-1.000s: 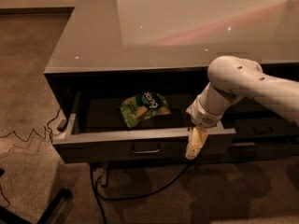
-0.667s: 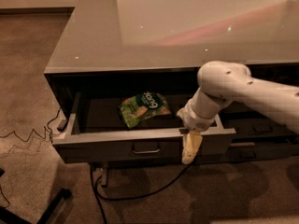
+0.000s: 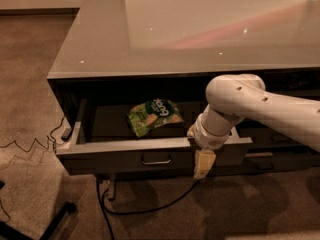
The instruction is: Open top drawer
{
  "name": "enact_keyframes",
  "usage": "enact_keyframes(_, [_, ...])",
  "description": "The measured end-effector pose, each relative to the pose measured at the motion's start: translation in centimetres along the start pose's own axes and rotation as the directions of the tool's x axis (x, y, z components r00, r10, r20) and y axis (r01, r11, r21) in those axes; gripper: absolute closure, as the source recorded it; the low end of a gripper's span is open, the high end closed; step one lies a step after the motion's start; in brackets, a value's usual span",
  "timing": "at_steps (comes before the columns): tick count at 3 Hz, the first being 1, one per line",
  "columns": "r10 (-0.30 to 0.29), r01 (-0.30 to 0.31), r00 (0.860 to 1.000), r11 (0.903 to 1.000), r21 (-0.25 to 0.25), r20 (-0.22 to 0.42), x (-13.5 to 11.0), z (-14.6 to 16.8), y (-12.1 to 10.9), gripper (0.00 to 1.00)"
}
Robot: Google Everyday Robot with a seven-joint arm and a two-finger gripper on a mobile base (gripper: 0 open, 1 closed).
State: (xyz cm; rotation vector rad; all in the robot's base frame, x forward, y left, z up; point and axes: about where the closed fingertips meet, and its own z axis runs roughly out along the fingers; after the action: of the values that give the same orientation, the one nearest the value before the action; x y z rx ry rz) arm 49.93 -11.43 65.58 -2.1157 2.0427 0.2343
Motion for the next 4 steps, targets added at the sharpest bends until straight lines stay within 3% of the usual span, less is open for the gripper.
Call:
enact_keyframes(3, [0.105, -0.101, 0.991, 0.9935, 0.053, -0.079, 4.6, -0.9, 2.3, 0.88])
enact_keyframes(4, [0.105, -0.101, 0.991, 0.9935, 0.053, -0.079, 4.6, -0.9, 2.3, 0.86])
